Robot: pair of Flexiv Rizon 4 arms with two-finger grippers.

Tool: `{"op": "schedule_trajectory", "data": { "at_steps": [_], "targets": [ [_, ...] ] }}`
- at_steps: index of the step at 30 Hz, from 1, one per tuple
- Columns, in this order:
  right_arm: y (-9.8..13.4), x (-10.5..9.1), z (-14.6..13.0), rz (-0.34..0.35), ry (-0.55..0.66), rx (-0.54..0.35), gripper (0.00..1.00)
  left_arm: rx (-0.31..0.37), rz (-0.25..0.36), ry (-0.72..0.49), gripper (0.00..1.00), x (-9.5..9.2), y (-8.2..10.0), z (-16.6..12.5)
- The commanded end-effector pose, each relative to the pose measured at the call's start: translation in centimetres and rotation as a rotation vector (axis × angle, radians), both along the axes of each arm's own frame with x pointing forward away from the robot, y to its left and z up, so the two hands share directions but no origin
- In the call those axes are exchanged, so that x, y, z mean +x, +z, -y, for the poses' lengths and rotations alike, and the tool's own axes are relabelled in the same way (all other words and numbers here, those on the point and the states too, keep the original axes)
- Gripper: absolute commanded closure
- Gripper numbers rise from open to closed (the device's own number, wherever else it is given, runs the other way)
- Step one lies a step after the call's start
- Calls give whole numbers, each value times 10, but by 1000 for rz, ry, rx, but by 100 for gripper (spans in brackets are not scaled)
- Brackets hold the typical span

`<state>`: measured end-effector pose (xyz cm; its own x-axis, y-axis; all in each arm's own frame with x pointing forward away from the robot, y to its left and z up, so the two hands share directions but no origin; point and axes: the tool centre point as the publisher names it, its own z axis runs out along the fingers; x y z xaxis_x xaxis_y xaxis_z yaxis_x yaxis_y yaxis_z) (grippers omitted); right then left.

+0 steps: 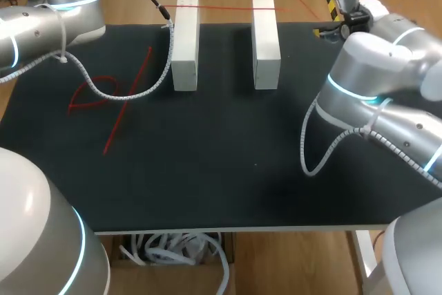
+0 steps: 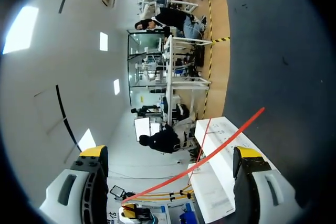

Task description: Grab the tape and strap the tape.

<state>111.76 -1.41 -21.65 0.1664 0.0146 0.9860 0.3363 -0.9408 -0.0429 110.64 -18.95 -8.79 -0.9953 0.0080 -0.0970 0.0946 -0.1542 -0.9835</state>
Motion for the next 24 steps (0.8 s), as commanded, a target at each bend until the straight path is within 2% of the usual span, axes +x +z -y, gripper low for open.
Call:
{"op": "schedule_trajectory", "data": {
  "at_steps": [1,2,4,9,14,16,19,21,24],
  "targets": [
    [-2,0,2,8,5,-2,13,-3,2,-2,100,1,-1,0],
    [-2,0,2,8,6,-3,51,-3,2,-2,100,1,-1,0],
    [-2,0,2,8,10,-6,56,-3,2,-2,100,1,-1,0],
    [-2,-1,2,8,15,-17,62,-3,2,-2,100,1,-1,0],
    [-3,-2,3,7,22,-25,53,-3,2,-2,100,1,-1,0],
    [-3,-3,4,7,23,-27,67,-3,2,-2,100,1,-1,0],
    [-3,-3,5,6,25,-29,65,-3,2,-2,100,1,-1,0],
    [-2,-5,6,4,29,-29,60,-3,2,-2,100,1,-1,0],
    [-3,-10,7,2,39,-31,60,-3,2,-2,100,1,-1,0]
  ]
}}
